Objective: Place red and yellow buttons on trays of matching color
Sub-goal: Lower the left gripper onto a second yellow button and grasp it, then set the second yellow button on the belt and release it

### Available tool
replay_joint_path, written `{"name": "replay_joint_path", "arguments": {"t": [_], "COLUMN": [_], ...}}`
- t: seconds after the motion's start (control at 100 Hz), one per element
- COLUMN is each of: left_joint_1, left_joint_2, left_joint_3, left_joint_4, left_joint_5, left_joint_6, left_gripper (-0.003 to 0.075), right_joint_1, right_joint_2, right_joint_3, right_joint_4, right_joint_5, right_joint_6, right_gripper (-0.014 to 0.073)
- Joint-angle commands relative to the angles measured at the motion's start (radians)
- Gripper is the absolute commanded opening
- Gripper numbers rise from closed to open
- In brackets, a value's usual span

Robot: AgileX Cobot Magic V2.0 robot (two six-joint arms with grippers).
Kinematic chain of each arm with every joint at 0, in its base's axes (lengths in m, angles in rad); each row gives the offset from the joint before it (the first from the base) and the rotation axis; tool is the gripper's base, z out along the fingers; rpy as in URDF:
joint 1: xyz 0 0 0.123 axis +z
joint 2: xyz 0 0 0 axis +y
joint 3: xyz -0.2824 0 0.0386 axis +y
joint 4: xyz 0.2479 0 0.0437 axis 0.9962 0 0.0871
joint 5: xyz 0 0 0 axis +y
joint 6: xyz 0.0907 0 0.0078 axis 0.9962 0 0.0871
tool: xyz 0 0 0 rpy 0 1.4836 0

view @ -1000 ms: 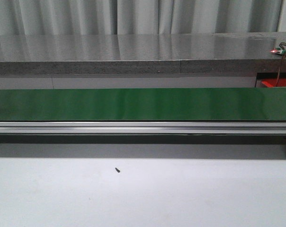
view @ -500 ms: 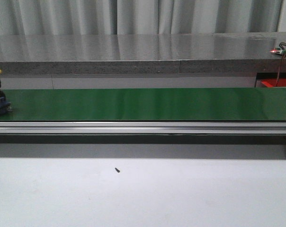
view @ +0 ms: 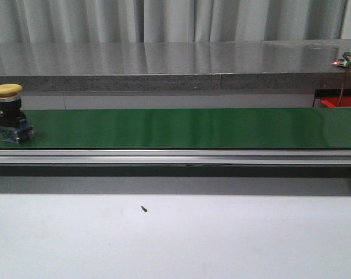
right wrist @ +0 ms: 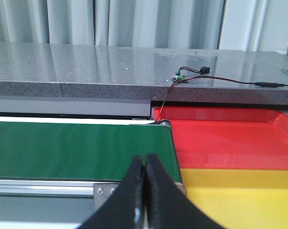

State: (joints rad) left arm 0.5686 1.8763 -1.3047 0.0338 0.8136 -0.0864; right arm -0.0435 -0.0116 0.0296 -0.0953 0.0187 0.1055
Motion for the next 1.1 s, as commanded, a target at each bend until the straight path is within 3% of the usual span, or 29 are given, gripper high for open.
{"name": "replay_joint_path", "arguments": {"t": [0.0, 0.2, 0.55, 0.77, 0.92, 1.09], "left_joint_1": [0.001, 0.001, -0.022, -0.161, -0.294, -0.368], "left_joint_2": [-0.043, -0.084, -0.351, -0.391, -0.384, -0.328], "left_joint_3": [-0.027, -0.027, -0.029, -0.067, -0.072, -0.074], "left_joint_4": [0.004, 0.023, 0.032, 0.016, 0.012, -0.041], "left_joint_5": [-0.026, 0.013, 0.055, 0.109, 0.07, 0.051], "left_joint_6": [-0.011, -0.011, -0.004, -0.002, -0.002, -0.002], "left_gripper": [0.0106, 0.0102, 0.0102, 0.0102, 0.0102, 0.0102], "right_joint_1": [-0.003, -0.003, -0.003, -0.003, -0.003, -0.003], "right_joint_2": [-0.017, -0.017, -0.017, -0.017, -0.017, -0.017], "right_joint_3": [-0.019, -0.019, -0.019, -0.019, -0.019, -0.019], "right_joint_4": [-0.004, -0.004, -0.004, -0.004, -0.004, -0.004], "right_joint_5": [-0.075, -0.075, -0.075, -0.075, -0.075, -0.075], "right_joint_6": [0.002, 0.002, 0.002, 0.002, 0.002, 0.002], "right_gripper": [-0.0097, -0.0097, -0.0097, -0.0097, -0.0097, -0.0097]}}
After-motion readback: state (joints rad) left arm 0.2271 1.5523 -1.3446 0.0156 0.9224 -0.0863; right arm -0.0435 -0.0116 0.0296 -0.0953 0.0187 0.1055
